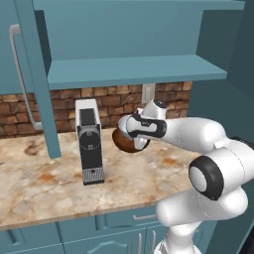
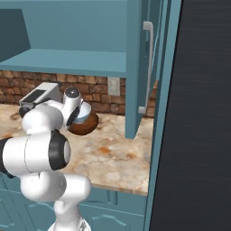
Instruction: Pick up the bowls on the counter and stack them on top of one another in the open cabinet. Place the smaller bowl on top of the larger bowl.
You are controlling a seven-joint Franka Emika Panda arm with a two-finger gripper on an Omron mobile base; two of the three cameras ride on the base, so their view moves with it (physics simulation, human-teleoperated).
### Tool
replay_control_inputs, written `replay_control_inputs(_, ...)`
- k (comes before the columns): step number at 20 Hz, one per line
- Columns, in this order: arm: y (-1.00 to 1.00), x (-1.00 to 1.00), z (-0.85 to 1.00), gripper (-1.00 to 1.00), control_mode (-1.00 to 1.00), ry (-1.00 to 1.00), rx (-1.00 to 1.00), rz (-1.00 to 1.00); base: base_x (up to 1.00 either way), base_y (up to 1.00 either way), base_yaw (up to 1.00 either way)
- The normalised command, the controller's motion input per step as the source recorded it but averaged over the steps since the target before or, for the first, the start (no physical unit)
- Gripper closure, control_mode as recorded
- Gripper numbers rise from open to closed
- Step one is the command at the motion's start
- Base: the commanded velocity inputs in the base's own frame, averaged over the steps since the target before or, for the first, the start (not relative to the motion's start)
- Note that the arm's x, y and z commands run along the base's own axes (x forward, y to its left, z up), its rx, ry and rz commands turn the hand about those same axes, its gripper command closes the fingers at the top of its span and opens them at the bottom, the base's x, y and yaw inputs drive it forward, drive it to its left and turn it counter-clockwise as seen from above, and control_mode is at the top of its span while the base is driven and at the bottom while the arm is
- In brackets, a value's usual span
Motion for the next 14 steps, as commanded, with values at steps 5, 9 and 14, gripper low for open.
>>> replay_control_inputs(5,0.0,0.01,-0.02,1.0,-1.0,0.0,0.0,0.0,0.0,0.0,0.0)
replay_control_inputs(9,0.0,0.08,-0.16,1.0,-1.0,0.02,-0.01,0.0,0.0,0.0,0.0)
replay_control_inputs(14,0.01,0.17,-0.16,1.0,-1.0,0.03,-0.01,0.0,0.0,0.0,0.0)
